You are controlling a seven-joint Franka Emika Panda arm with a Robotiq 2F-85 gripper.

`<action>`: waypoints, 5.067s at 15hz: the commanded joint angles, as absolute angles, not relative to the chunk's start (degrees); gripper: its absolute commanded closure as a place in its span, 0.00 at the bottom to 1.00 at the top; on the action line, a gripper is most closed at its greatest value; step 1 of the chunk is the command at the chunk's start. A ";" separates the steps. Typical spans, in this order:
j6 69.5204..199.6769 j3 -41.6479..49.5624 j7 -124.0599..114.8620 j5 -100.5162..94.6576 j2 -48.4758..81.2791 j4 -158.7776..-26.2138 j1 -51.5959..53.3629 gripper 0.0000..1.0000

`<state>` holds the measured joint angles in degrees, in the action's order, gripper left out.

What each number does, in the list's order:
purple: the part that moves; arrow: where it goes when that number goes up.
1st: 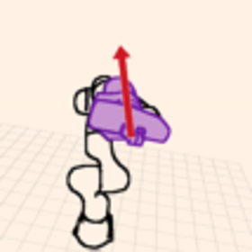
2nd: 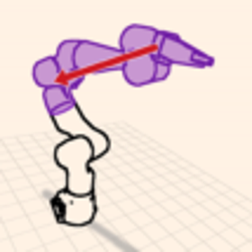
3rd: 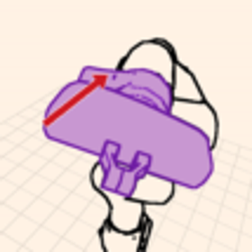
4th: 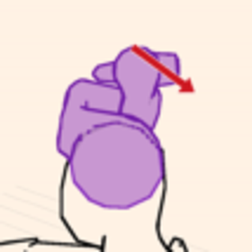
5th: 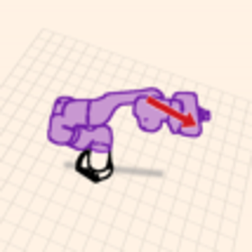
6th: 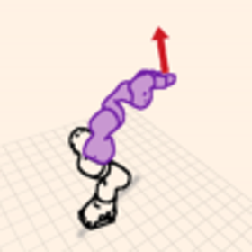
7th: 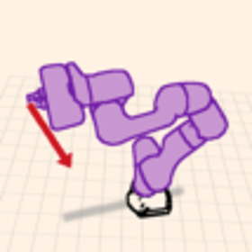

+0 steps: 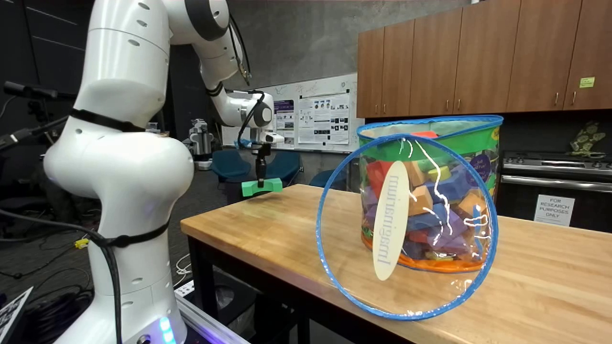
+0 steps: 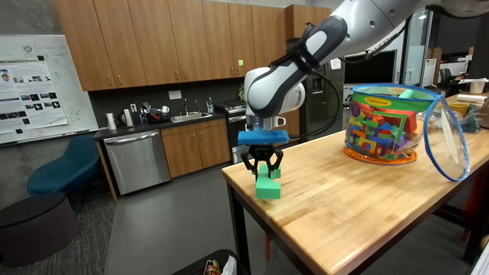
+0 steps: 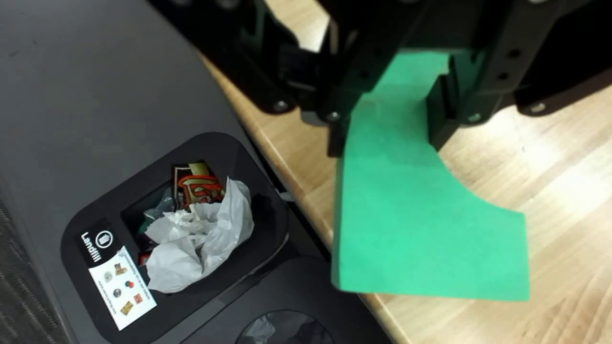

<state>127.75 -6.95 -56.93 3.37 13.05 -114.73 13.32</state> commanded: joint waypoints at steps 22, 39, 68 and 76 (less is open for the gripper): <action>118.09 0.89 -5.05 3.56 -21.02 -131.34 -0.06 0.85; 112.39 8.42 -7.67 0.61 -25.51 -119.23 -10.63 0.85; 110.27 18.00 -24.41 2.38 -12.97 -112.09 -20.84 0.23; 109.58 15.39 -21.76 2.58 -14.17 -111.98 -18.24 0.00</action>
<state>111.67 16.14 -23.39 1.56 -13.71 -113.11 -19.44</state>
